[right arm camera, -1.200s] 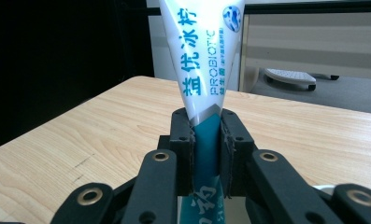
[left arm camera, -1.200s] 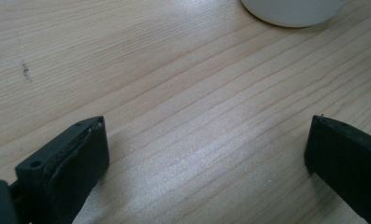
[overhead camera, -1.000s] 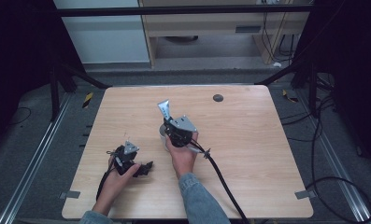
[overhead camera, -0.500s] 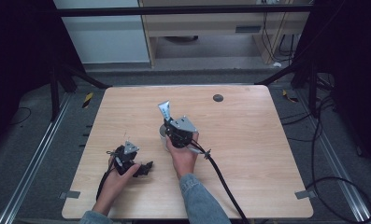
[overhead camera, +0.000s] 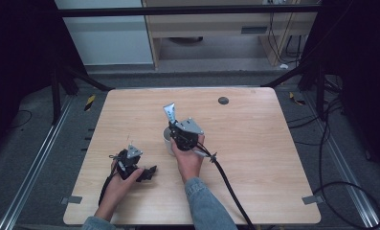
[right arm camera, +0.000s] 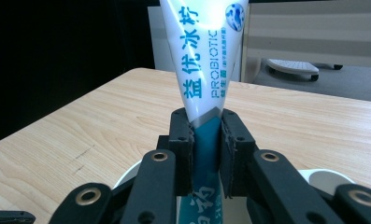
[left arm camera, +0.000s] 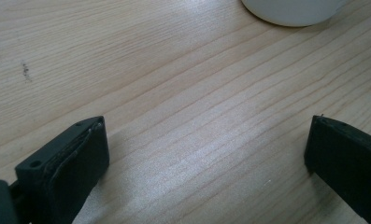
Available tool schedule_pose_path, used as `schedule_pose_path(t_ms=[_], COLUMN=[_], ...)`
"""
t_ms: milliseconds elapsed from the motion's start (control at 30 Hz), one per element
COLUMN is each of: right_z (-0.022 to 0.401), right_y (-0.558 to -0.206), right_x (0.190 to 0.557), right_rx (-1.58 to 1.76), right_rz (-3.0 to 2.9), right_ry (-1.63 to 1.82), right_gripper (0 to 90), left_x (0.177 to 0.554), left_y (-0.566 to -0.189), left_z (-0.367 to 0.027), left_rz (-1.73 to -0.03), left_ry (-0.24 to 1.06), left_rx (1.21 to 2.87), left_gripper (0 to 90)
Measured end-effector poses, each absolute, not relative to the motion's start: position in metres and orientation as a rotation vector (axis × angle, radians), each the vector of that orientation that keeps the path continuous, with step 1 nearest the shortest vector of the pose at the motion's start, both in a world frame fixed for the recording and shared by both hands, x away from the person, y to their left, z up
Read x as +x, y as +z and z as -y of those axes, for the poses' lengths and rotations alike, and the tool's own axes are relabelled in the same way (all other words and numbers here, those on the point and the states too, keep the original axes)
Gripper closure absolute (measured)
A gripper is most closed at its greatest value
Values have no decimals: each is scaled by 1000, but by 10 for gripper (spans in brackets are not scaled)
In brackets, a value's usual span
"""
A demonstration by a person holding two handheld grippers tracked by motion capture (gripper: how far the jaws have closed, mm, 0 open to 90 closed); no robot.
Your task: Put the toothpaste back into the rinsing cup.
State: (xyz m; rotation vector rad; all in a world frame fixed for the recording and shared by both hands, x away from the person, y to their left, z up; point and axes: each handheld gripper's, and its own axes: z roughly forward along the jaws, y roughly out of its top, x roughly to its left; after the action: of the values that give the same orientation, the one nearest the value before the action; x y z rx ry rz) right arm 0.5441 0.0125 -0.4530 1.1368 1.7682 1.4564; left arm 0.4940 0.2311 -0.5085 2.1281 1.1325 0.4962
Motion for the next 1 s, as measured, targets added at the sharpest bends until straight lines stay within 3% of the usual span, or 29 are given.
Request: schedule_pose_path(t_ms=[1000], right_z=[-9], right_y=[-449], right_x=[548], right_rx=[1163], right_rz=[-1819], right_ry=[1432], right_gripper=[713], left_x=[494], left_y=[-508], left_z=[-231], left_rz=[-1132], left_ry=[496], left_rx=[2129], left_gripper=[0])
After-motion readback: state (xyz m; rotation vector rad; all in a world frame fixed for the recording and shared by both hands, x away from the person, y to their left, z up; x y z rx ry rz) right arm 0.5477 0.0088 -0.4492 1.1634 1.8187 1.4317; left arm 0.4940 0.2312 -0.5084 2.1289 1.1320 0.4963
